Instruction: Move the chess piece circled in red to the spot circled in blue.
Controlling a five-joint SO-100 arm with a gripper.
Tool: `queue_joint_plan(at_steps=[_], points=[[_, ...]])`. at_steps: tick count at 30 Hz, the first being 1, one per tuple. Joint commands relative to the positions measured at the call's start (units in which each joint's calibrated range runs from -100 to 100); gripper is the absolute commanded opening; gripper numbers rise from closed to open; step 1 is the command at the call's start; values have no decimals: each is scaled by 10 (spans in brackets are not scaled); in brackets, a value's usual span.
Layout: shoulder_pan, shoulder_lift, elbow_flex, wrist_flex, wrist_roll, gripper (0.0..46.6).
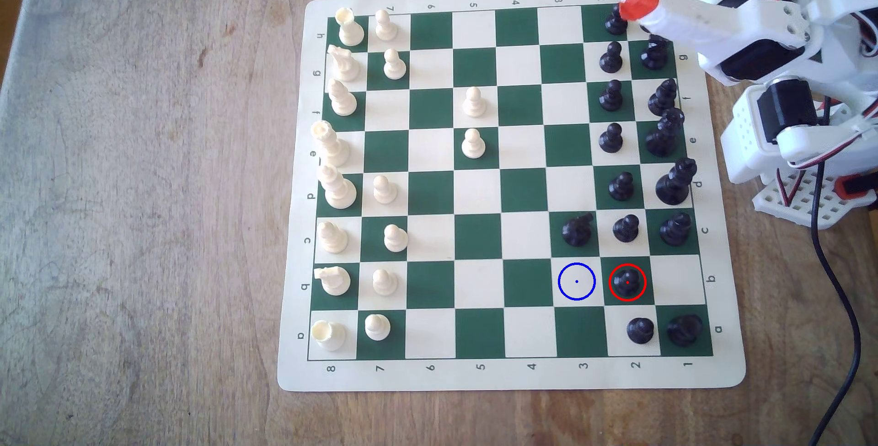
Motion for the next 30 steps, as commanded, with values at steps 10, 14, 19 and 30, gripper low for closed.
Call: queue_joint_plan(at_steps=[10, 14, 19, 30], points=[[-143, 99, -181, 476, 36, 164], [-195, 106, -206, 567, 42, 160], [-227, 168, -252, 662, 51, 168], [-195, 246, -215, 697, 48, 207]])
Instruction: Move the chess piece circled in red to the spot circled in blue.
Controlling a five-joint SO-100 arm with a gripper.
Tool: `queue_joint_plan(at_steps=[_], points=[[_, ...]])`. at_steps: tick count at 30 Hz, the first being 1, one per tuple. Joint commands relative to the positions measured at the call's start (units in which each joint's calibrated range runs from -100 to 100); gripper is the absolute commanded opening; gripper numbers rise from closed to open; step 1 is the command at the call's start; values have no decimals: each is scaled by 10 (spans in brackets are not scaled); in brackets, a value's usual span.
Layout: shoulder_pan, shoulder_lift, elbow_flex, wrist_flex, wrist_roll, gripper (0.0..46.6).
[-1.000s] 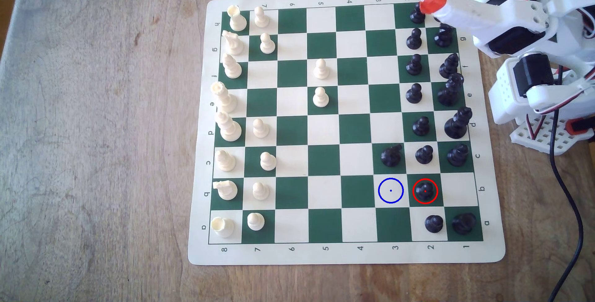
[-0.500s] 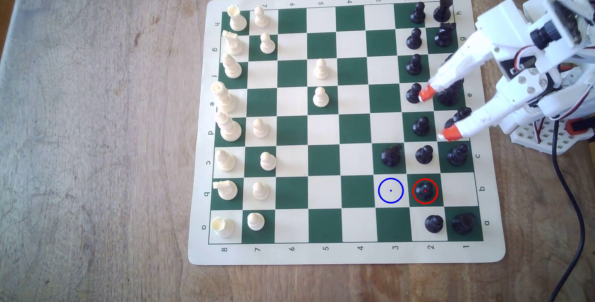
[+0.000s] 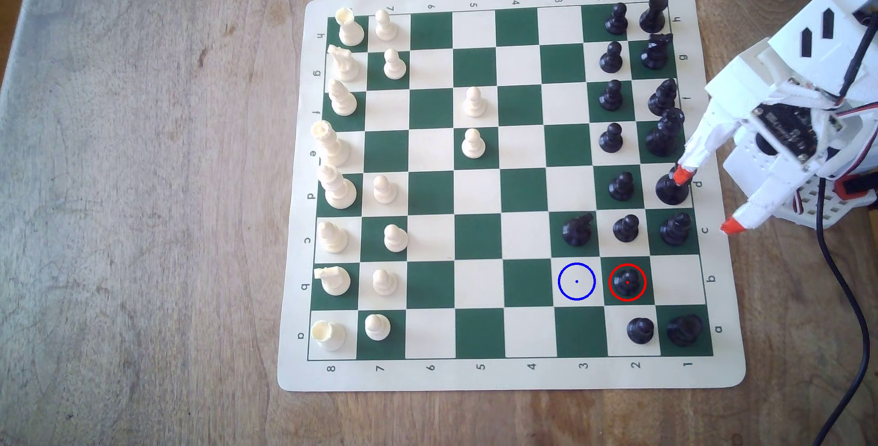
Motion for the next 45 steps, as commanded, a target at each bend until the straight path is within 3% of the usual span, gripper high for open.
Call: queue_joint_plan(at_steps=[1, 12, 14, 20, 31, 36, 45], points=[[24, 44, 6, -9, -1, 207], [12, 115, 32, -46, -32, 167], [-11, 129, 43, -56, -50, 169], [-52, 149, 75, -97, -72, 171], [-62, 237, 111, -223, -80, 167], [-67, 242, 119, -248, -80, 123], [-65, 299, 120, -286, -81, 108]])
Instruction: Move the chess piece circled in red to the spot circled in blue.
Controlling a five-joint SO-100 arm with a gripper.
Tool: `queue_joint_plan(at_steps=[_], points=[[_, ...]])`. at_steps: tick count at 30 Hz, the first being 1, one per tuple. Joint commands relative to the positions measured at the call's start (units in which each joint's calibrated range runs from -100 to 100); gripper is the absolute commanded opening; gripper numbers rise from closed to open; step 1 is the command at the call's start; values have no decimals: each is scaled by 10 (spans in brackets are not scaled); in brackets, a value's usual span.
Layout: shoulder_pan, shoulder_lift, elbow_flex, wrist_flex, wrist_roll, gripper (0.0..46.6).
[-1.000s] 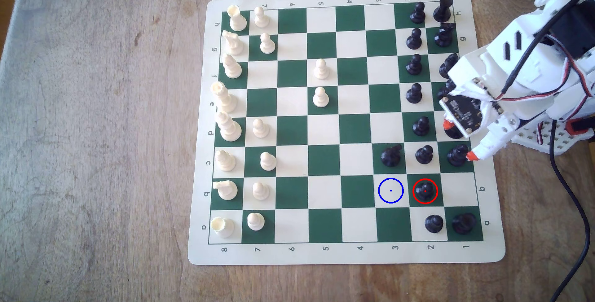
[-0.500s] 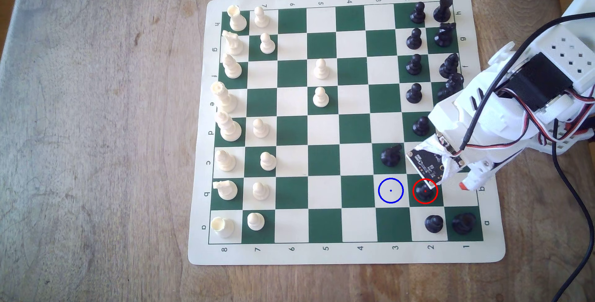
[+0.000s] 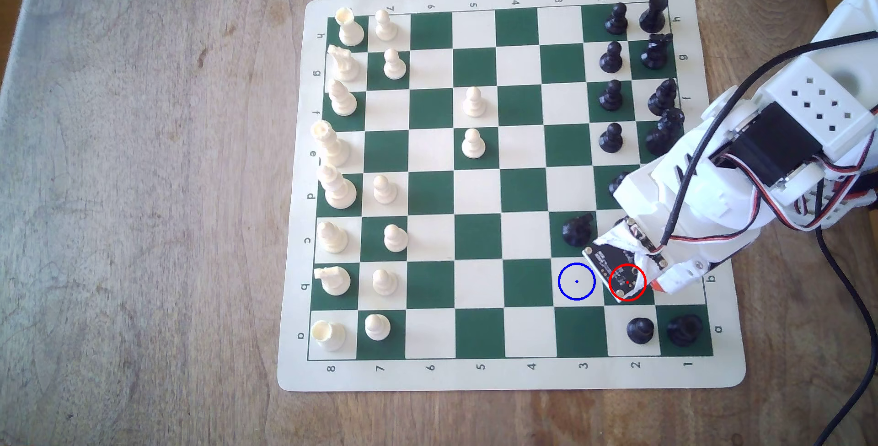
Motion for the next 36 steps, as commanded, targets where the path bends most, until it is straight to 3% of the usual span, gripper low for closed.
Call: queue_joint_plan(at_steps=[1, 11, 36], points=[[1, 18, -2, -24, -1, 112], [20, 30, 13, -42, 4, 145], [23, 101, 16, -93, 2, 132]])
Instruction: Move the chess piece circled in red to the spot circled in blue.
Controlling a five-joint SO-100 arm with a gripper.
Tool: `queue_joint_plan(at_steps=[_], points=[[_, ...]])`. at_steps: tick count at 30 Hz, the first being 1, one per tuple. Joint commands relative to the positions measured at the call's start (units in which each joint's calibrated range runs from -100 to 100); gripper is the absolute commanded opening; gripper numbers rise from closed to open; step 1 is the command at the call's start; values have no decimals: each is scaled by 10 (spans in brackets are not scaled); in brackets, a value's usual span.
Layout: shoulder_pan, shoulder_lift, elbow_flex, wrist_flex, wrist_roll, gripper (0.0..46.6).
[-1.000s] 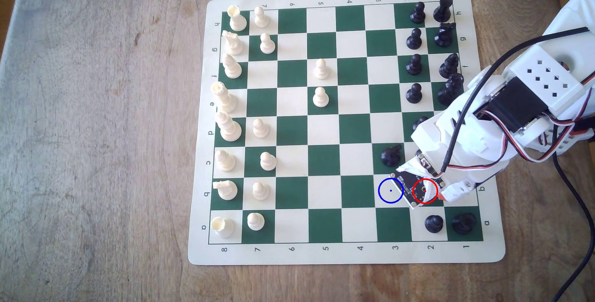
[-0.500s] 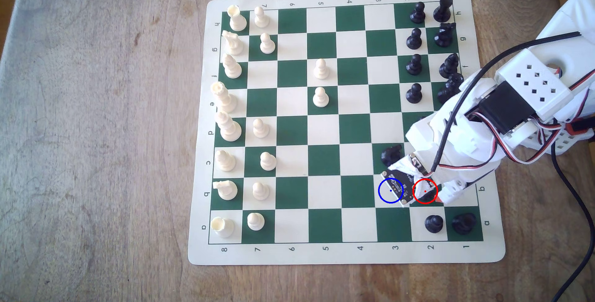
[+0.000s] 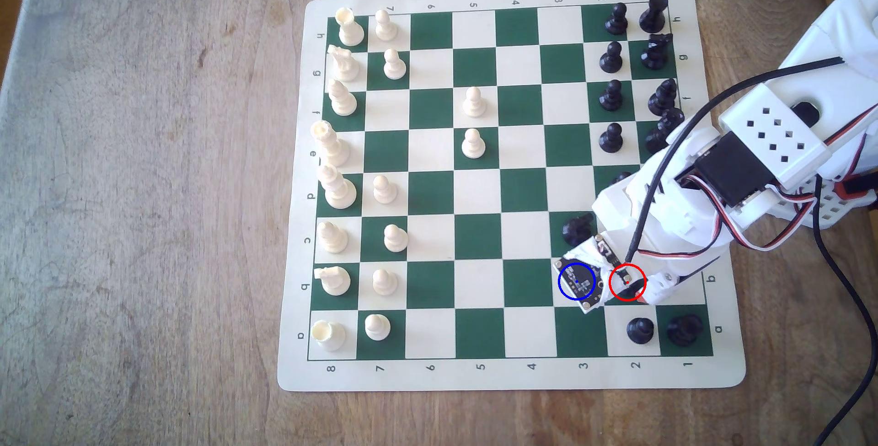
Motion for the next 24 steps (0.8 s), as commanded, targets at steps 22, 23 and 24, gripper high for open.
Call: queue_joint_plan(at_steps=[22, 23, 24], points=[[-13, 25, -25, -8, -21, 119], [-13, 25, -25, -8, -21, 119], [-13, 25, -25, -9, -21, 119]])
